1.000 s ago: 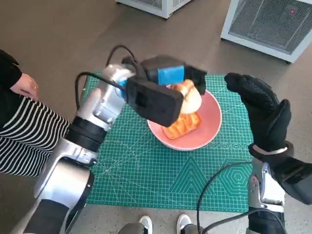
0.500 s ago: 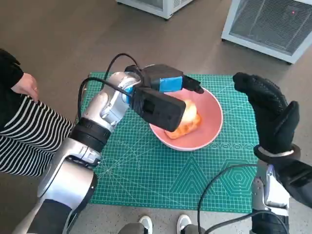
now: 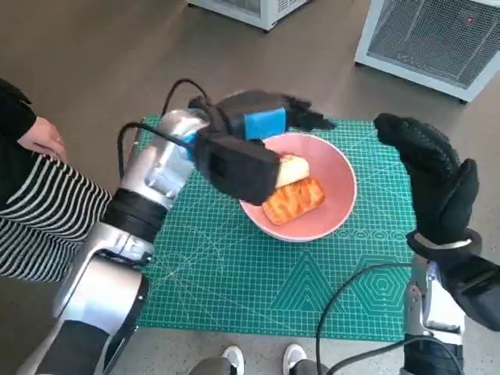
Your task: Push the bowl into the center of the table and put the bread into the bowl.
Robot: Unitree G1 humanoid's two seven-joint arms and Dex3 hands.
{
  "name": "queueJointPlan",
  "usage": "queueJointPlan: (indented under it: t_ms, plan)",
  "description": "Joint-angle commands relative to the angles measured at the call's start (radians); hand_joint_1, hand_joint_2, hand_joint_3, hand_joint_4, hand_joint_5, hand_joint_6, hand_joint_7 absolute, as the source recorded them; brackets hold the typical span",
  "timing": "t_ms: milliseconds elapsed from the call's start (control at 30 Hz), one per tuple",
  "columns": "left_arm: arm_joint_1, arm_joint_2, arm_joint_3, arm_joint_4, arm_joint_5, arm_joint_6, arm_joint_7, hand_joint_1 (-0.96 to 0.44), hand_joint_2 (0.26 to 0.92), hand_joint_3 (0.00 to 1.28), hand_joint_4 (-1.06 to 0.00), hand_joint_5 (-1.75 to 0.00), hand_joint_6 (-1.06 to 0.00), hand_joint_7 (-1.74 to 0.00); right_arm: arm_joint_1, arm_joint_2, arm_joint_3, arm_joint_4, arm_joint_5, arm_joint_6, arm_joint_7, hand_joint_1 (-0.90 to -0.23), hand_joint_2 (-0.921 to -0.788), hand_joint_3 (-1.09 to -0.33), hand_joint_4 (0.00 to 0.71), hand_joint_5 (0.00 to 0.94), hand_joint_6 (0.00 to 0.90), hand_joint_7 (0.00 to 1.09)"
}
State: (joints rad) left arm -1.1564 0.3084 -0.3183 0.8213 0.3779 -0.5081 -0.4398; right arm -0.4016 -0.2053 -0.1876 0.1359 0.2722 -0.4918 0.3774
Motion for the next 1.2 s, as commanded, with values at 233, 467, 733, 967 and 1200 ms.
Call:
queueJointPlan:
  t_ms: [233,467,733,967,1200]
  plan:
    - [0.13,-0.019,0.232,0.03,-0.325,-0.16,-0.017,-0.49,0.907,0.06,-0.23,0.0,-0.37,-0.02,-0.025,-0.02,0.001,-0.033,-0.019,0.056,-0.042,-0.673,-0.921,-0.673,0.166,0.0,0.075,0.41]
    - [0.23,-0.097,0.35,-0.074,-0.569,-0.116,-0.088,-0.62,0.92,0.27,-0.19,0.0,-0.3,0.0,-0.068,-0.024,0.005,-0.07,-0.014,0.101,-0.066,-0.675,-0.921,-0.678,0.166,0.0,0.071,0.42]
    - [0.378,-0.183,0.399,-0.295,-0.716,-0.002,-0.064,-0.64,0.921,0.42,-0.13,0.0,-0.25,0.0,-0.113,-0.017,0.016,-0.083,-0.017,0.123,-0.081,-0.695,-0.921,-0.642,0.167,0.001,0.082,0.44]
    - [0.437,-0.204,0.403,-0.355,-0.721,0.005,-0.076,-0.66,0.921,0.4,-0.12,0.0,-0.26,-0.01,-0.134,-0.025,0.022,-0.07,-0.026,0.118,-0.082,-0.719,-0.921,-0.61,0.167,0.0,0.083,0.44]
    - [0.428,-0.192,0.399,-0.363,-0.712,-0.004,-0.116,-0.65,0.911,0.42,-0.11,0.0,-0.21,-0.11,-0.141,-0.039,0.021,-0.058,-0.034,0.109,-0.077,-0.717,-0.921,-0.606,0.166,0.0,0.083,0.45]
